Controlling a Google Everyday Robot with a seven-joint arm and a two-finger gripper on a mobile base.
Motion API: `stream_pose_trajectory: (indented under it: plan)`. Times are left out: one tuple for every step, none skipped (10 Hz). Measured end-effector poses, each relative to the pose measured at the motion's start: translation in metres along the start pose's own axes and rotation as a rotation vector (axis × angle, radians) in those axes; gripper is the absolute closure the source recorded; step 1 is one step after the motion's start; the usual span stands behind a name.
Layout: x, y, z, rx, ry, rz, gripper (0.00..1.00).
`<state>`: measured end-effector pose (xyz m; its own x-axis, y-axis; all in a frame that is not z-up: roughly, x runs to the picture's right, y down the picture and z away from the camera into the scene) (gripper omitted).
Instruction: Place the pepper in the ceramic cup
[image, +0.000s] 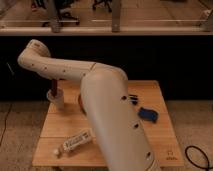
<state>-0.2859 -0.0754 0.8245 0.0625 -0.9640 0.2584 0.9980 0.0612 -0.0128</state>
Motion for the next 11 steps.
stream_pose_trajectory:
  plan:
    - [-0.001, 0.001, 0.008, -0.005, -0.001, -0.001, 0.99]
    - [-0.002, 0.002, 0.015, -0.013, -0.003, -0.001, 0.99]
    - [-0.004, 0.001, 0.02, -0.019, -0.005, -0.003, 0.99]
    - [-0.006, 0.001, 0.025, -0.025, -0.009, -0.007, 0.99]
    - [-0.008, -0.001, 0.031, -0.031, -0.012, -0.014, 0.99]
    - [-0.01, -0.001, 0.033, -0.038, -0.015, -0.018, 0.99]
    - [-0.012, -0.003, 0.035, -0.044, -0.017, -0.023, 0.99]
    - [-0.014, -0.004, 0.038, -0.048, -0.02, -0.027, 0.99]
    - [-0.015, -0.003, 0.04, -0.052, -0.022, -0.029, 0.99]
    - [-0.016, -0.002, 0.041, -0.055, -0.024, -0.03, 0.99]
    - [-0.018, -0.002, 0.042, -0.056, -0.028, -0.033, 0.99]
